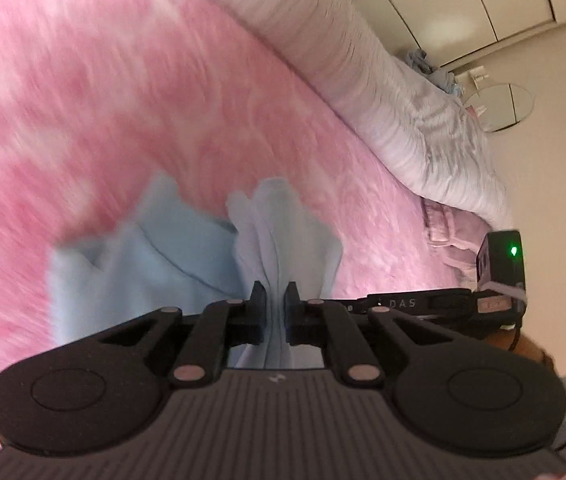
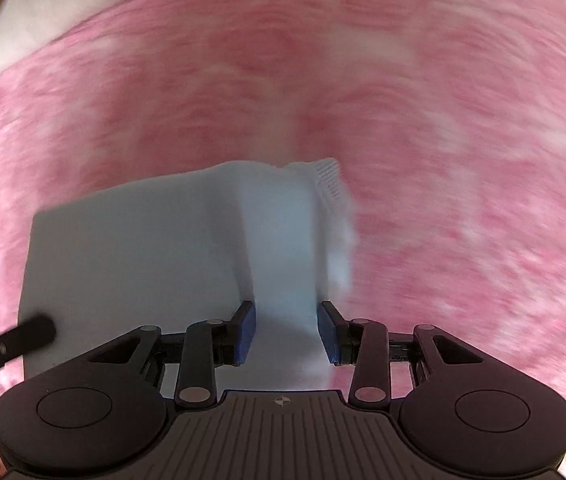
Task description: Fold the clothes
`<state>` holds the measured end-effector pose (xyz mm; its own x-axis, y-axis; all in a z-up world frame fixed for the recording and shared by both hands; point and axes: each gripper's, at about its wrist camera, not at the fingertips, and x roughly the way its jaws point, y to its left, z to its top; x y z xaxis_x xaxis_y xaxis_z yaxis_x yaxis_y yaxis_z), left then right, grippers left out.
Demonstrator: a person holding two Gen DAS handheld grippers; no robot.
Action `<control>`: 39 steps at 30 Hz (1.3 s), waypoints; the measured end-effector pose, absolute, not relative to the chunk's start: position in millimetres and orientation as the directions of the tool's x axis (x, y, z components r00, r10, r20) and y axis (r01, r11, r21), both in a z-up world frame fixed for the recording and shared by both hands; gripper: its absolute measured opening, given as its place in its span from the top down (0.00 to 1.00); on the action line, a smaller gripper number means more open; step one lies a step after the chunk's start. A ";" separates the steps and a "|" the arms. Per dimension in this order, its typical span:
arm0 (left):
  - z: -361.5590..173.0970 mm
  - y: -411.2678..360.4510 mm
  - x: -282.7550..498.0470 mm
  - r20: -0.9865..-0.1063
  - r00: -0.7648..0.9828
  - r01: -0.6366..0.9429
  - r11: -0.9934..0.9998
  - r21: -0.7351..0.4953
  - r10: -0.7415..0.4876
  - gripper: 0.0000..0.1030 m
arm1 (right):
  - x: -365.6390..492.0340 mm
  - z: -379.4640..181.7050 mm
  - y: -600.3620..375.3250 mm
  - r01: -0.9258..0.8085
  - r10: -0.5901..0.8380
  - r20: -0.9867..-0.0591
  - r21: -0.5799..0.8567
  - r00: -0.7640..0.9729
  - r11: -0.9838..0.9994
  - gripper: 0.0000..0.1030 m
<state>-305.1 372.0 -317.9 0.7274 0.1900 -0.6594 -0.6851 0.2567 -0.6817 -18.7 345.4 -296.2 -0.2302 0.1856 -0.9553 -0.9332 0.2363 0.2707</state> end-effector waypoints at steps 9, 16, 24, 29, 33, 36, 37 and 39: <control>-362.9 369.7 -339.7 -0.744 0.648 -0.761 0.154 -0.630 0.161 0.94 | -80.9 -314.8 354.9 -0.973 0.164 -0.968 0.210 -0.192 0.100 0.61; -370.6 373.2 -337.6 -0.753 0.641 -0.767 0.148 -0.624 0.148 0.89 | -79.4 -318.6 356.8 -0.973 0.159 -0.969 0.207 -0.189 0.107 0.62; -373.3 374.8 -330.8 -0.762 0.631 -0.774 0.178 -0.607 0.144 0.88 | -84.9 -322.4 359.5 -0.976 0.174 -0.970 0.189 -0.168 0.107 0.61; -373.7 374.2 -333.3 -0.761 0.631 -0.774 0.175 -0.608 0.148 0.87 | -77.4 -316.0 354.3 -0.969 0.191 -0.963 0.213 -0.188 0.124 0.62; -373.2 374.6 -332.3 -0.768 0.624 -0.780 0.175 -0.600 0.146 0.87 | -60.4 -304.3 345.7 -0.952 0.217 -0.954 0.246 -0.205 0.182 0.62; -372.0 375.0 -331.2 -0.775 0.616 -0.786 0.179 -0.592 0.145 0.87 | -49.6 -299.8 338.8 -0.947 0.229 -0.957 0.229 -0.177 0.224 0.62; -371.9 374.9 -331.3 -0.775 0.615 -0.787 0.179 -0.590 0.145 0.87 | -47.4 -299.5 337.3 -0.950 0.230 -0.961 0.210 -0.156 0.231 0.62; -372.1 374.8 -331.8 -0.775 0.614 -0.787 0.179 -0.590 0.146 0.87 | -43.2 -299.0 334.4 -0.955 0.232 -0.966 0.170 -0.113 0.244 0.62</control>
<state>-331.8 374.8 -372.1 0.6145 0.1462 -0.7753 -0.7872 0.1791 -0.5902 -43.2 334.4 -299.0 -0.1130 0.2316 -0.9662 -0.9547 0.2442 0.1702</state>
